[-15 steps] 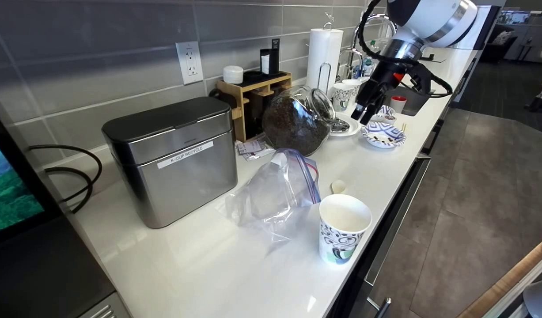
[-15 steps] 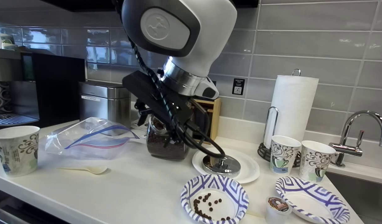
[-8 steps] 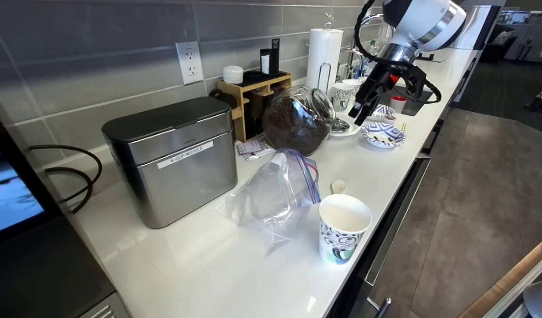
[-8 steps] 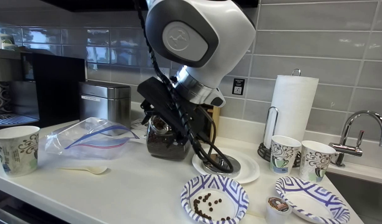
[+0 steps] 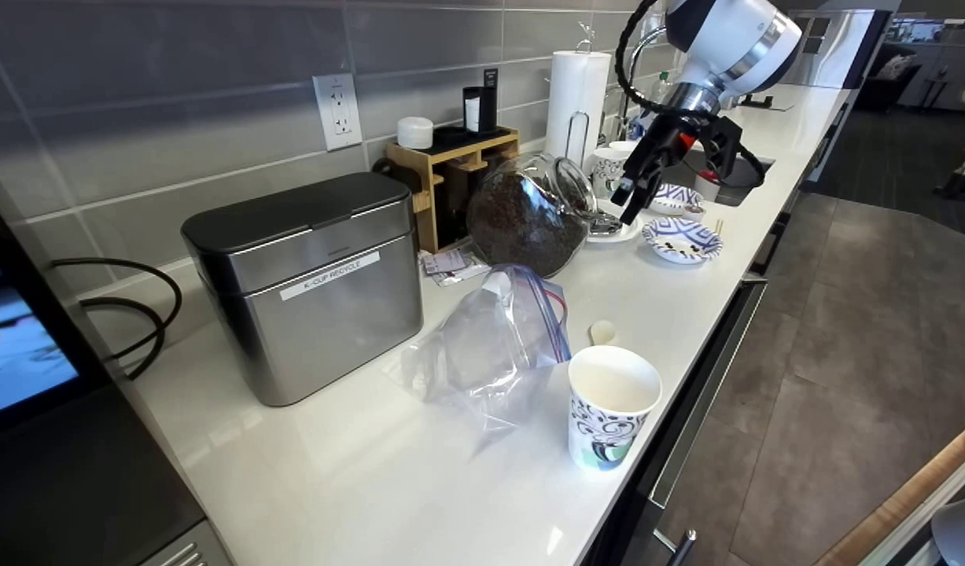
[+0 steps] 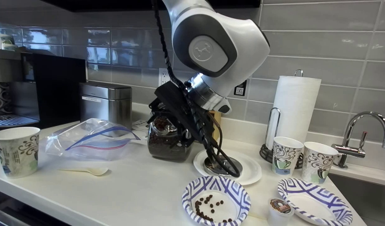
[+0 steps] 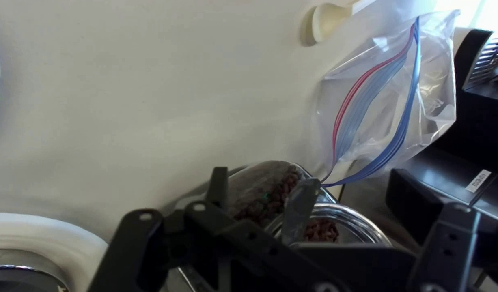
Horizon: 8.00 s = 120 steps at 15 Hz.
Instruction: Put the scoop inside the jar and then close it
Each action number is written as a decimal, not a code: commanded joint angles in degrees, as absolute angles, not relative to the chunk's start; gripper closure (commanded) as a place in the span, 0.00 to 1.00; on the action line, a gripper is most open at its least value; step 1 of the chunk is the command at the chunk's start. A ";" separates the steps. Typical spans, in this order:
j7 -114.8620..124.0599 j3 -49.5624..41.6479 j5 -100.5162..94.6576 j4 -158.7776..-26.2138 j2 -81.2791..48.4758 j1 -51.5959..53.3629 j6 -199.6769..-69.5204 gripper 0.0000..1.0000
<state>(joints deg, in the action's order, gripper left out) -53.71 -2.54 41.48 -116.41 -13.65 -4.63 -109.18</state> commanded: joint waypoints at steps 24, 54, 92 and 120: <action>-50.06 0.52 44.47 -101.97 -27.43 -8.34 -95.67 1.00; -47.07 1.01 43.36 -102.58 -24.26 -7.93 -94.80 0.35; -40.81 1.22 42.48 -98.09 -25.26 -7.70 -92.91 0.99; -35.24 3.14 37.86 -97.92 -25.06 -3.69 -104.17 0.58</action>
<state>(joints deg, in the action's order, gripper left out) -36.63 2.51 39.01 -97.42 -25.38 -3.92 -102.07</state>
